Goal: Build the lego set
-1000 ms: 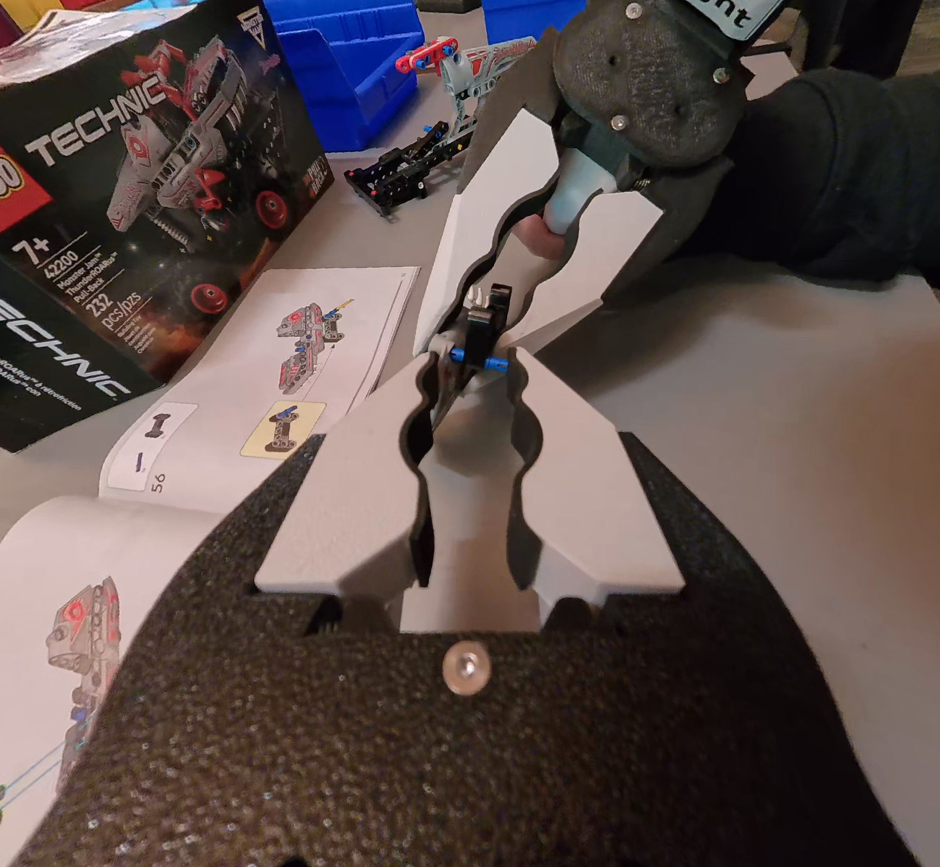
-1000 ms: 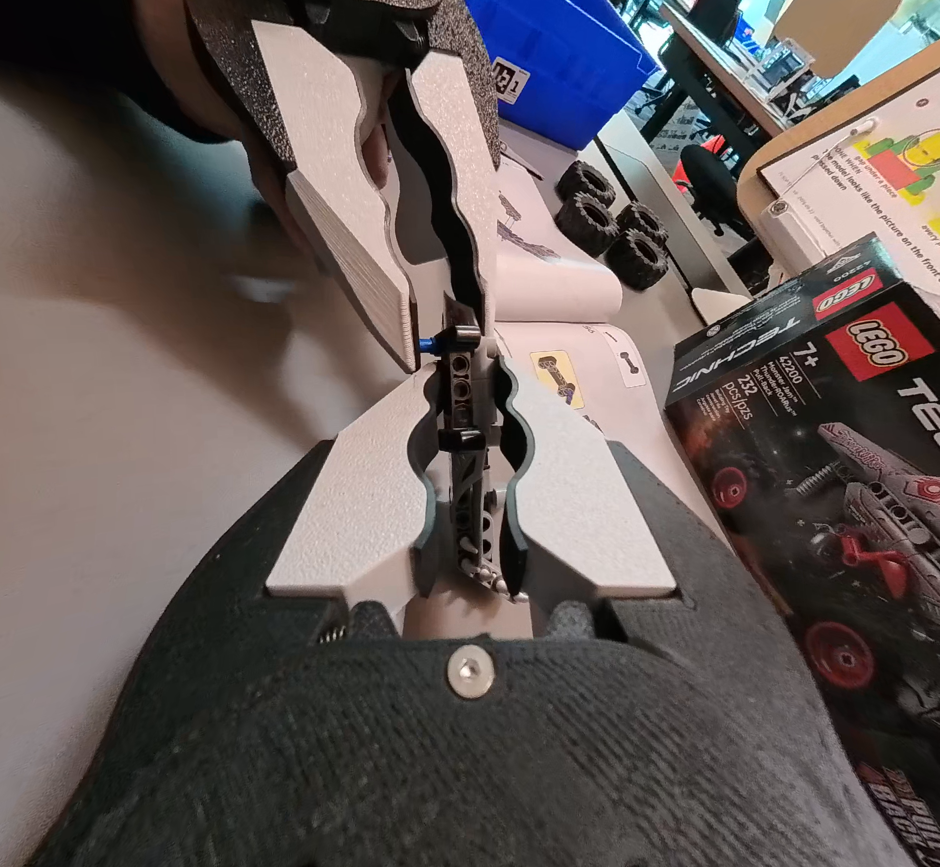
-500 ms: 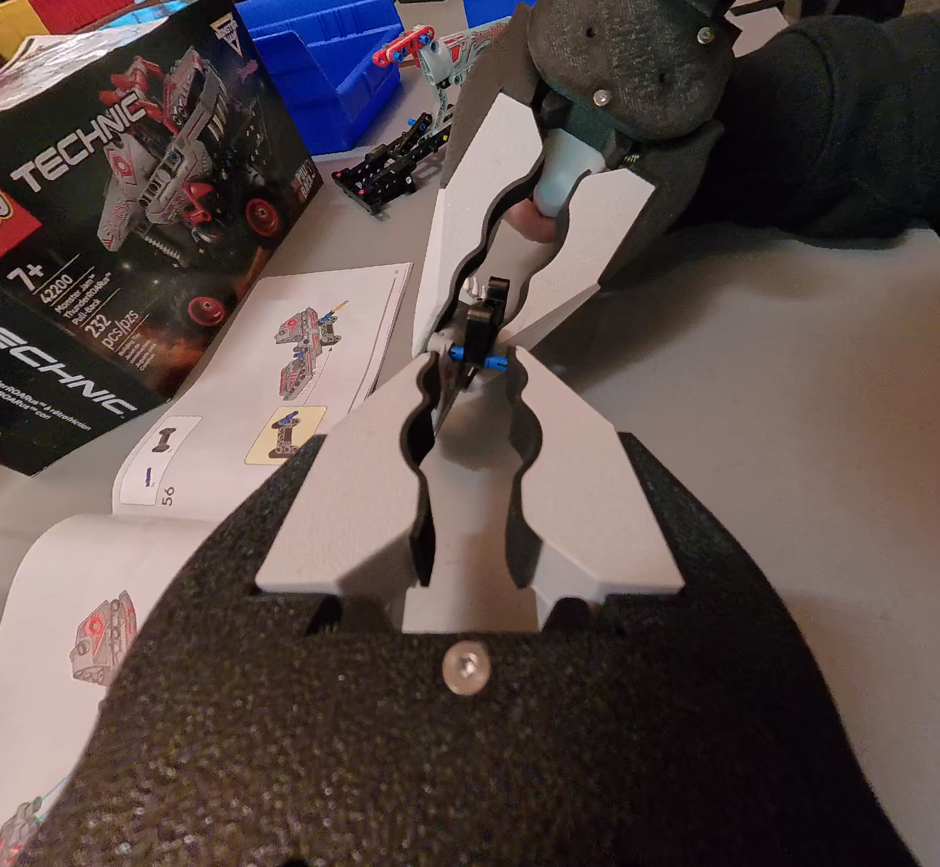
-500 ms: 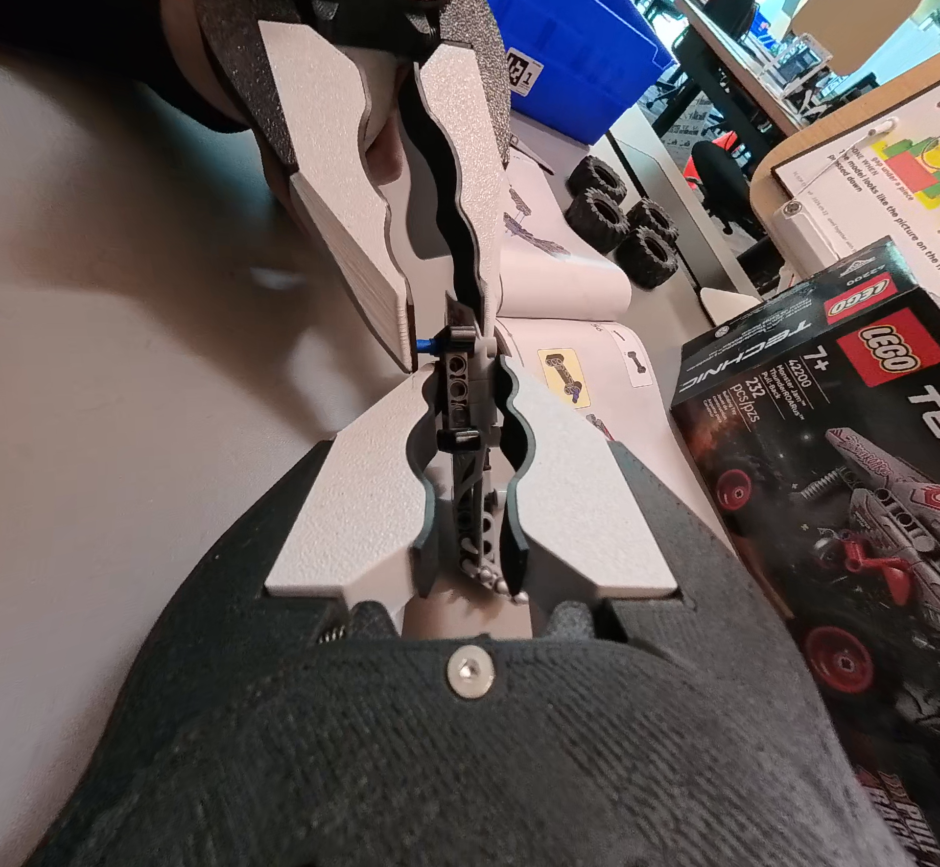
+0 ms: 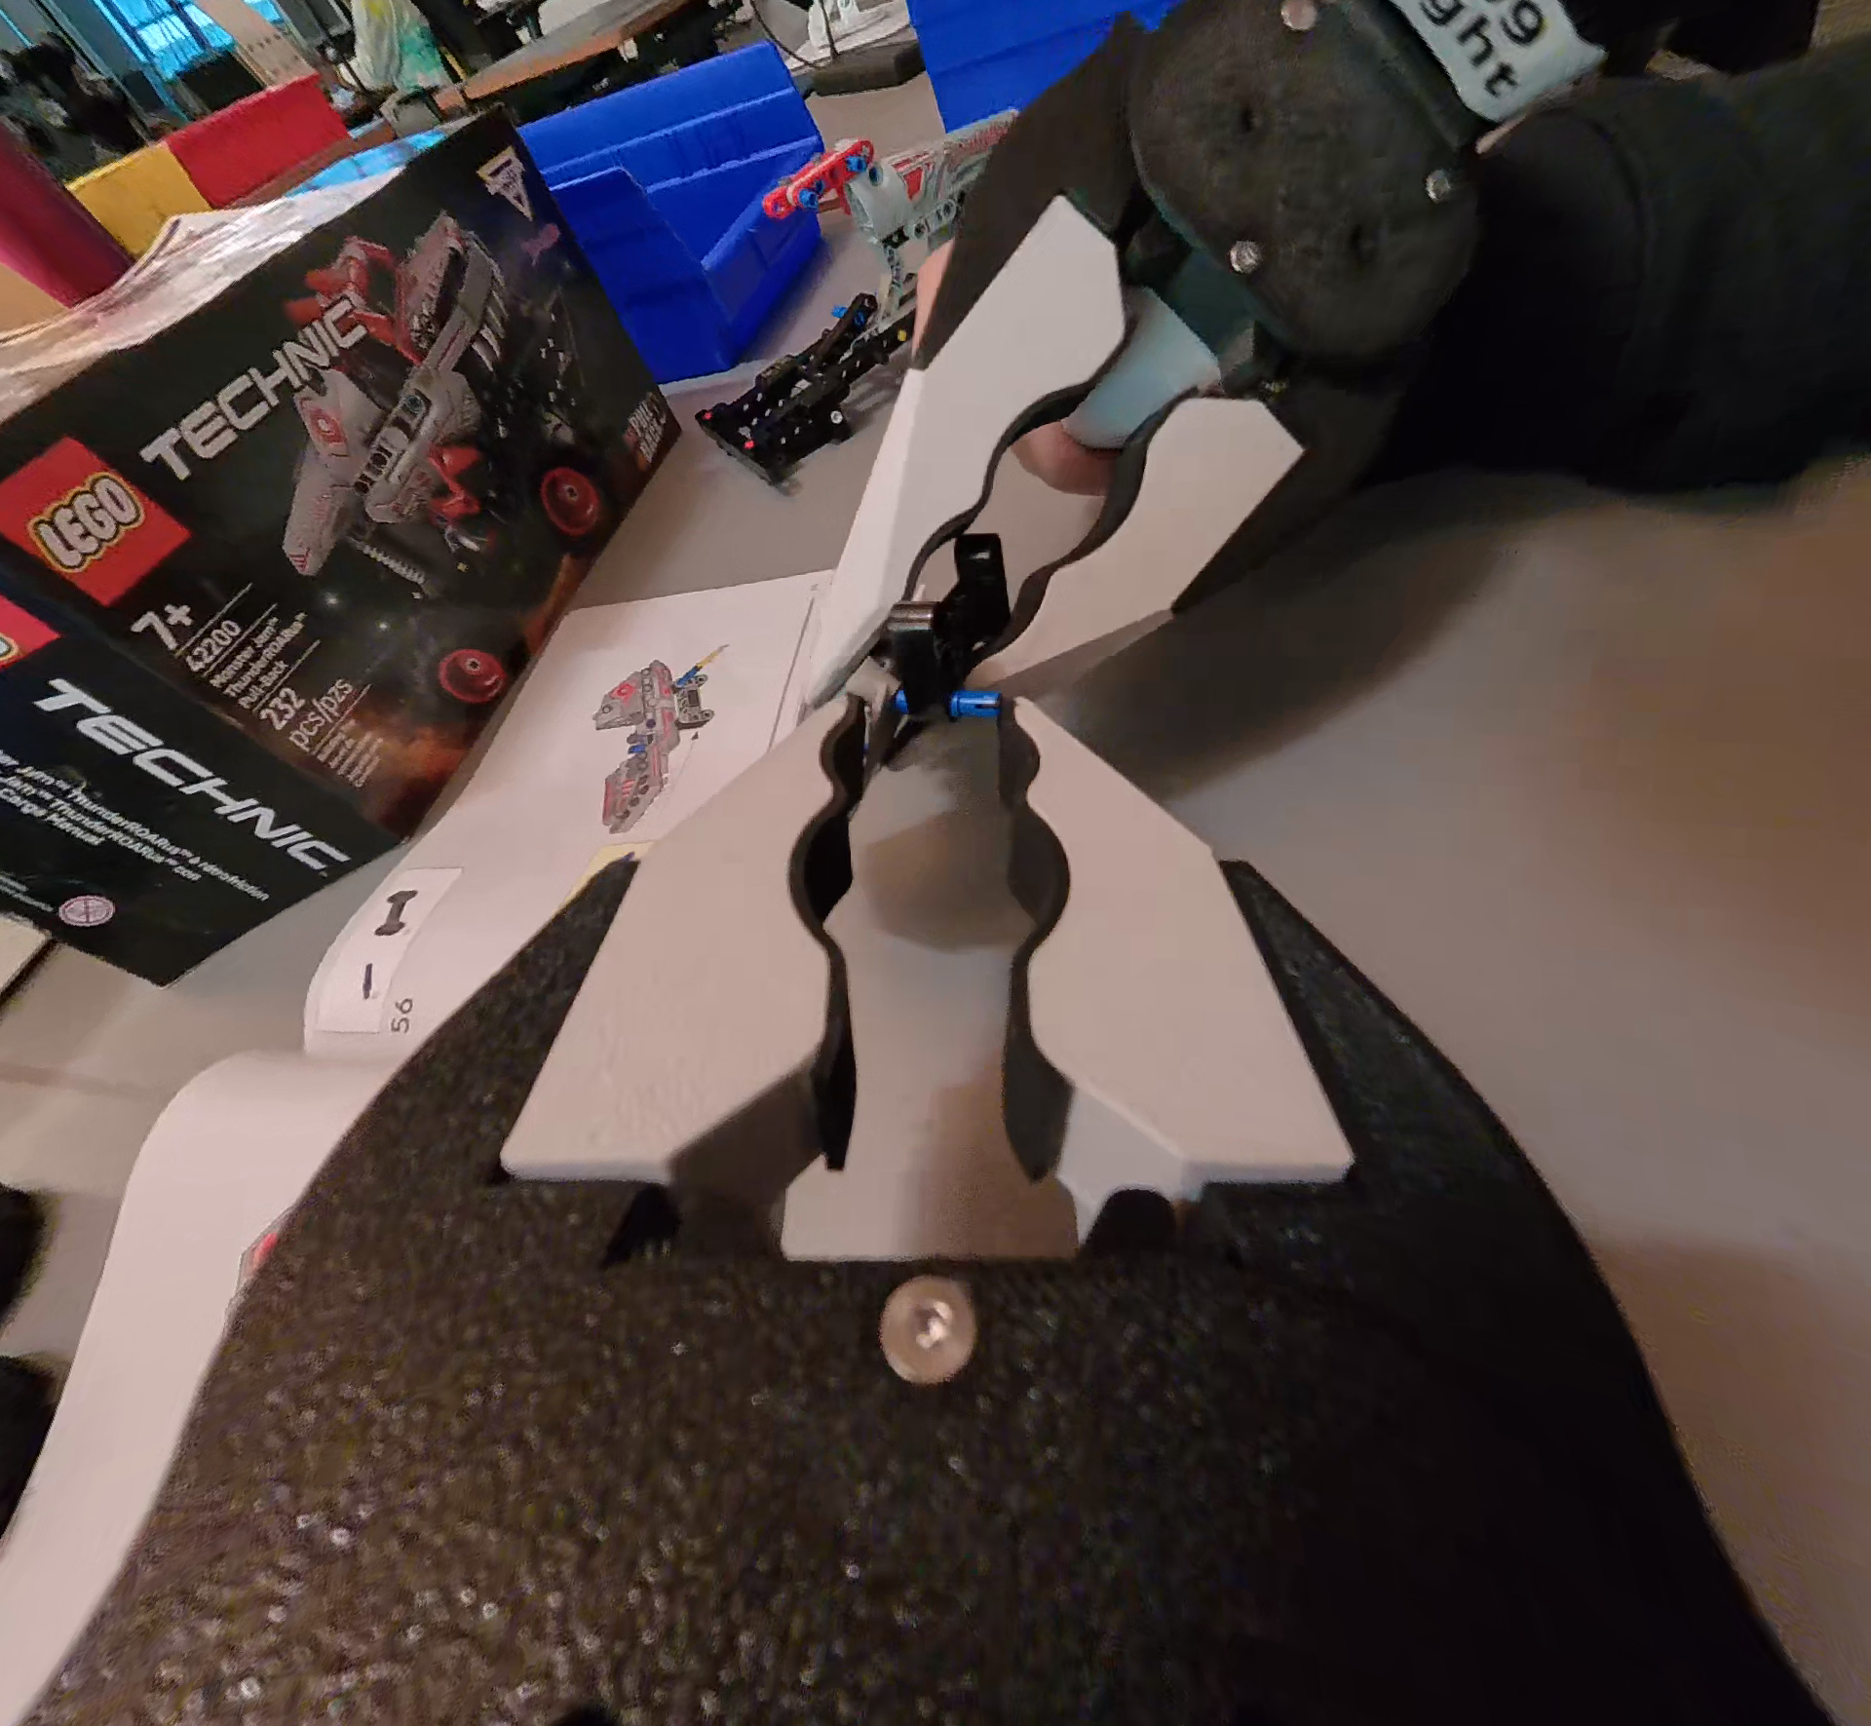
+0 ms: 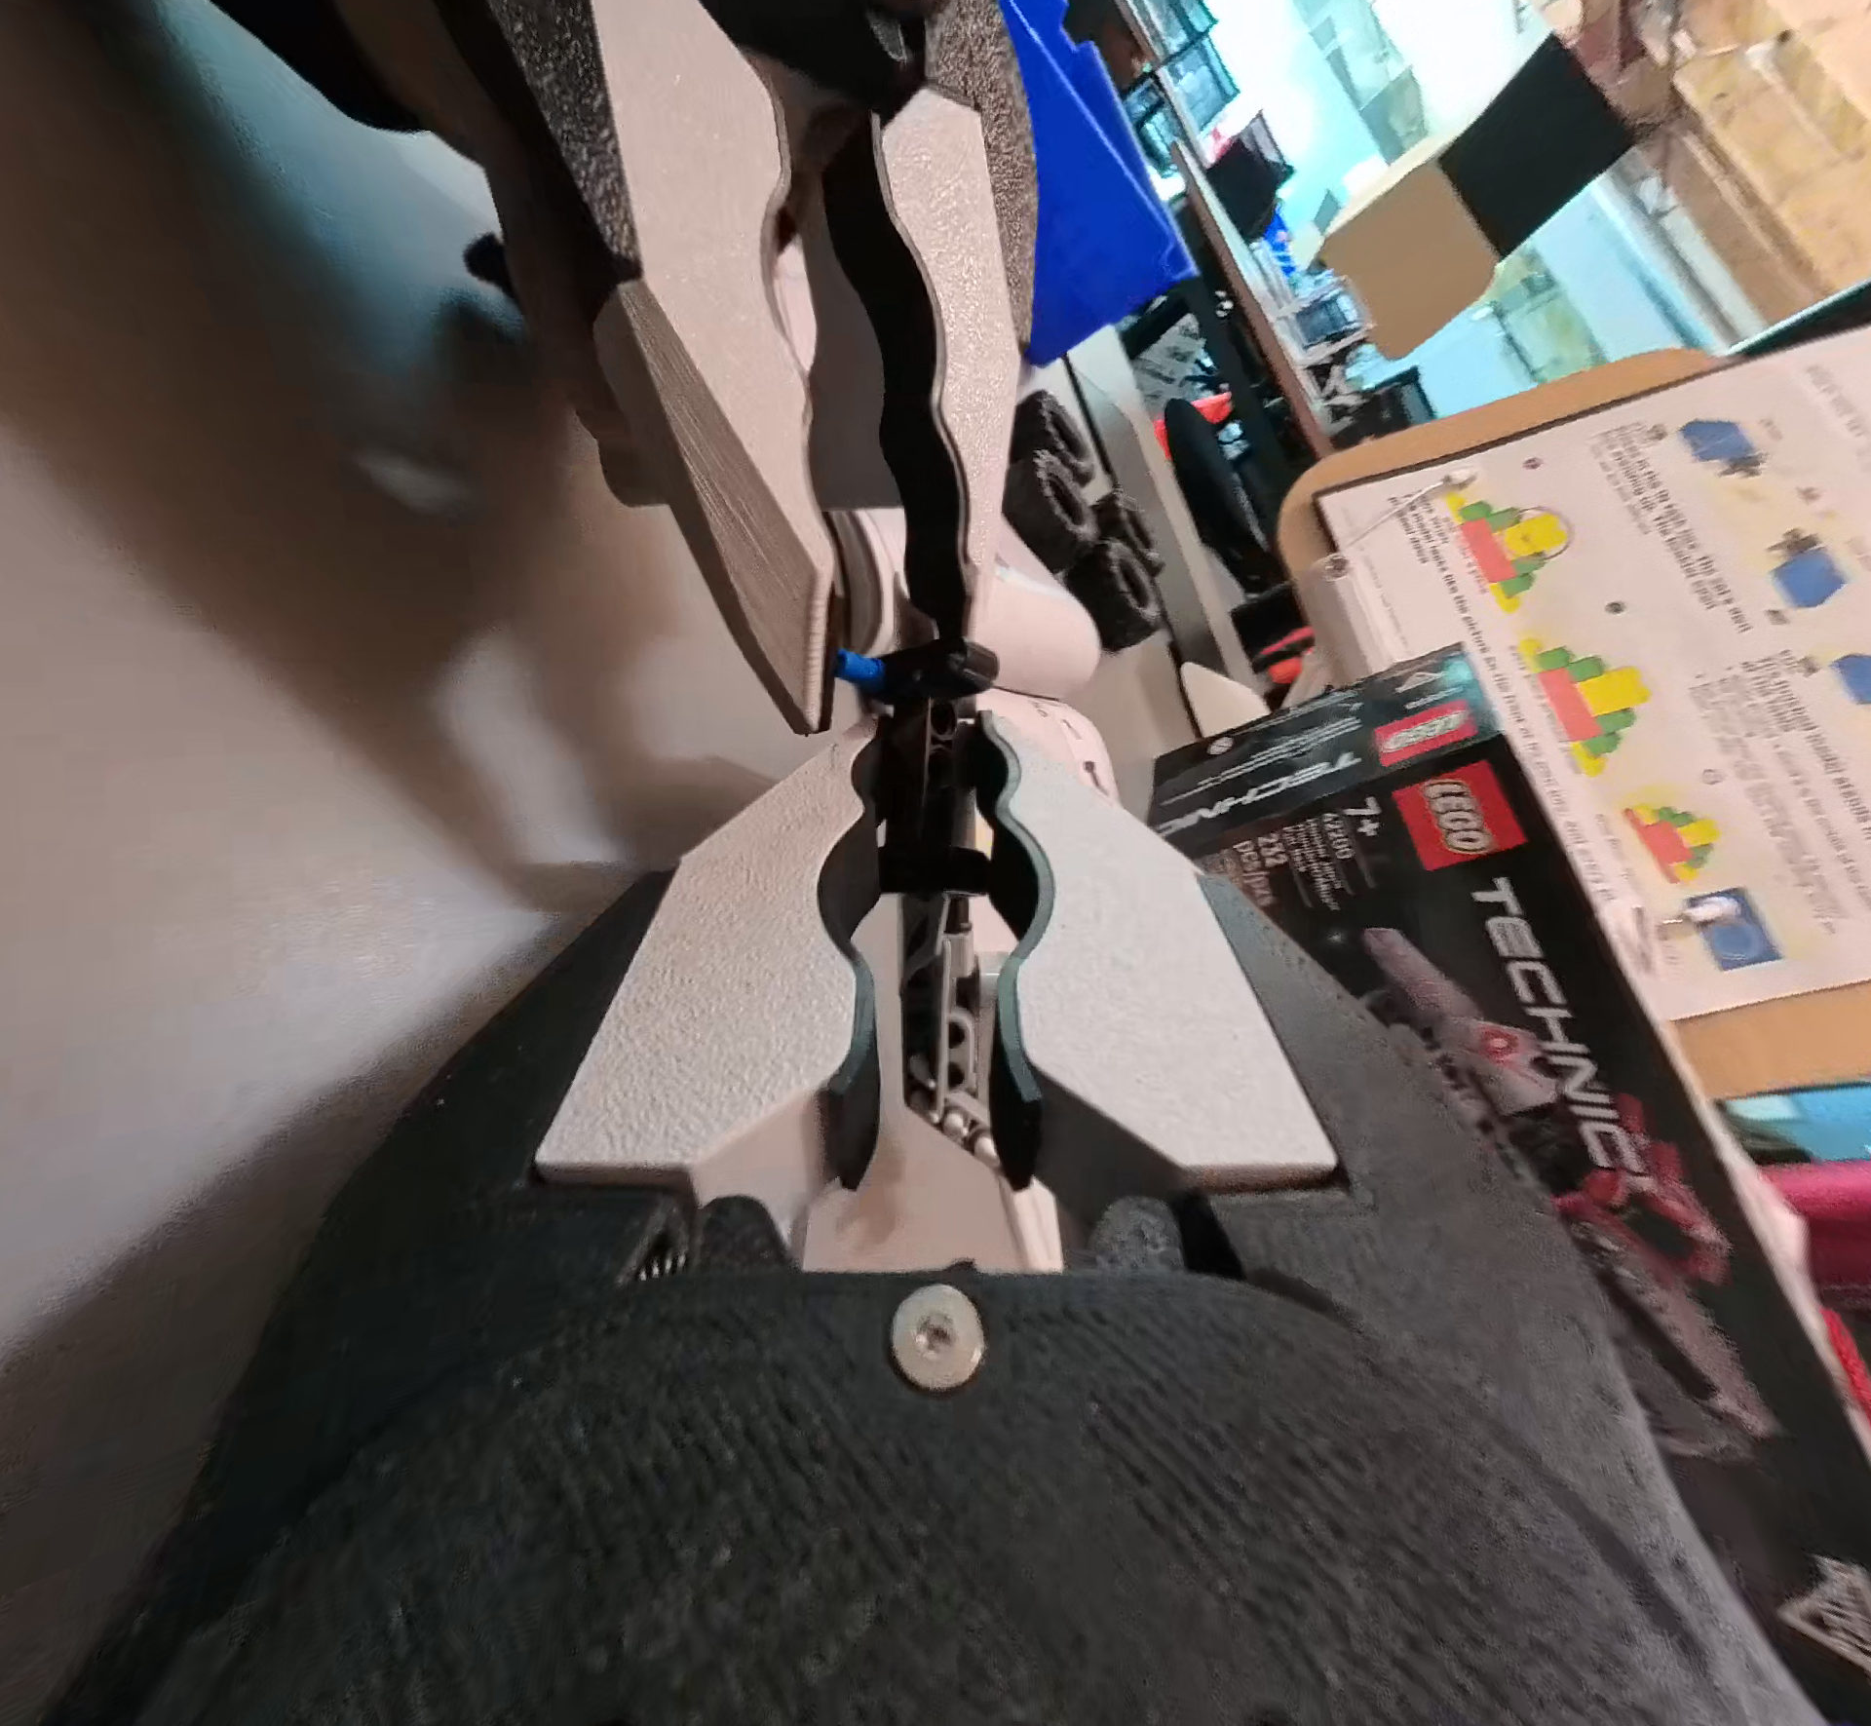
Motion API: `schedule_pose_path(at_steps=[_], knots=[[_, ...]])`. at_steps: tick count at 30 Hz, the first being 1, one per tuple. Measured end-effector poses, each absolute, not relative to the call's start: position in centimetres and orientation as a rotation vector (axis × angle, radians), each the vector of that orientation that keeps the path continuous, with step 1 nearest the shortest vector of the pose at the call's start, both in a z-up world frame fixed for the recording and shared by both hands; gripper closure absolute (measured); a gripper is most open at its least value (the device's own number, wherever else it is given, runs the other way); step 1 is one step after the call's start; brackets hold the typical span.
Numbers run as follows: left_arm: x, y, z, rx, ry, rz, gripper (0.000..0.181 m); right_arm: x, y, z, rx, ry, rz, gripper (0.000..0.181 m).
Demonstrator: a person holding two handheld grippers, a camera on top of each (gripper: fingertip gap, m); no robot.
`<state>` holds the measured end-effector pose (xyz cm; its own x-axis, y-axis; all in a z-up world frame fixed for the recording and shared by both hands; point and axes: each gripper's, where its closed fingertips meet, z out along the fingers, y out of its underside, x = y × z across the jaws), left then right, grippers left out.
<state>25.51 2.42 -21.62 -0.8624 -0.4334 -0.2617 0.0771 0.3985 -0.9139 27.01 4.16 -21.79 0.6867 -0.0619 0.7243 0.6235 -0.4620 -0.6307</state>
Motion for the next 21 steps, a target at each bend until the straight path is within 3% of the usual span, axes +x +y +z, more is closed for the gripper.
schedule_pose_path(at_steps=[1, 14, 21], knots=[[25.6, 2.4, -21.4, -0.313, 2.178, -1.484, 0.157, 27.0, 4.2, -21.6, -1.883, -0.443, -0.879, 0.168], [26.4, 2.7, -20.9, -0.284, 2.119, -1.398, 0.154, 27.5, 4.0, -21.4, -1.886, -0.311, -0.687, 0.168], [25.4, 2.7, -18.6, -0.323, 2.163, -1.552, 0.156, 26.3, 3.3, -19.6, -2.011, -0.069, -0.243, 0.169]])
